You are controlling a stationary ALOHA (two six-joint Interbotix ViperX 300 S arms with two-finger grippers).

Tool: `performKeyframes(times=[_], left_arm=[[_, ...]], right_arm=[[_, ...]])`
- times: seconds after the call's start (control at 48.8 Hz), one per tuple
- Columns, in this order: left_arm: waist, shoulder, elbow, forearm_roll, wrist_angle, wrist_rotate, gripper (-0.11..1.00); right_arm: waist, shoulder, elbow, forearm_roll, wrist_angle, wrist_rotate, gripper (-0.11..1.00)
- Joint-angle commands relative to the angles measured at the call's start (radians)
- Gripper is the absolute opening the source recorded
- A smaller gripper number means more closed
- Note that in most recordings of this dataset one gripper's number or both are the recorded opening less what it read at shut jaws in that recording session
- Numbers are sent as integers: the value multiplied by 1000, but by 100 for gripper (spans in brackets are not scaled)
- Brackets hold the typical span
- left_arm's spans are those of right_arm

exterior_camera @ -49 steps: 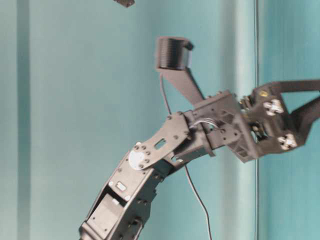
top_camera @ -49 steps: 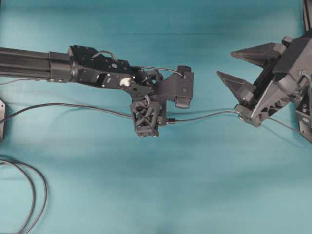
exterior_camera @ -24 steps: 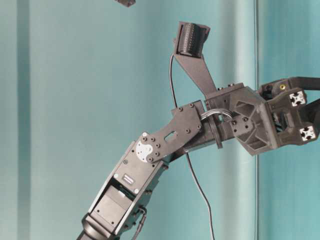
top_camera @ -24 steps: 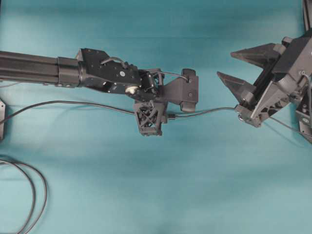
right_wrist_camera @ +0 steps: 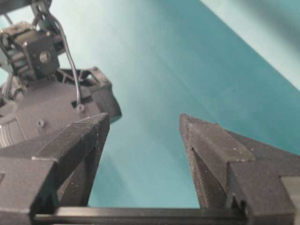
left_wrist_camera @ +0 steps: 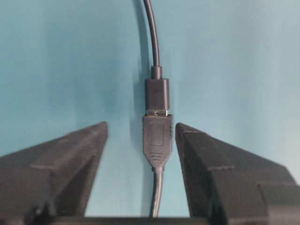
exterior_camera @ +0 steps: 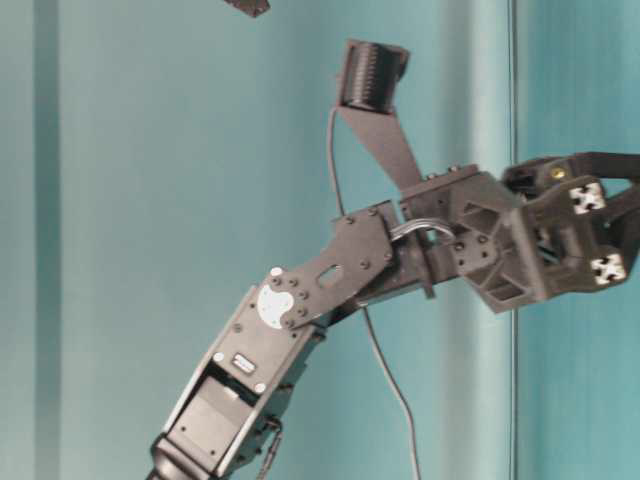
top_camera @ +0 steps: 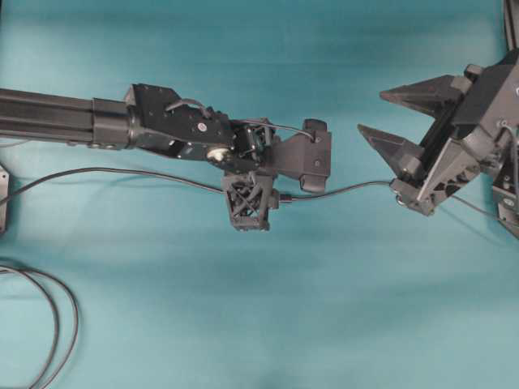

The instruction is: Insert the USB using both arms.

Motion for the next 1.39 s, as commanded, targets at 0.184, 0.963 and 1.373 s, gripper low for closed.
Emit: performKeyframes(times=[0.184, 0.963, 1.373], left_arm=[[-3, -172, 41, 5, 15, -26, 84], [-23, -819, 652, 3, -615, -158, 83], [-83, -1049, 913, 5, -788, -158, 82]], right_arm=[[2, -8, -2, -2, -35, 11, 69], [-279, -164, 155, -2, -566, -101, 69], [-333, -201, 295, -2, -738, -163, 69]])
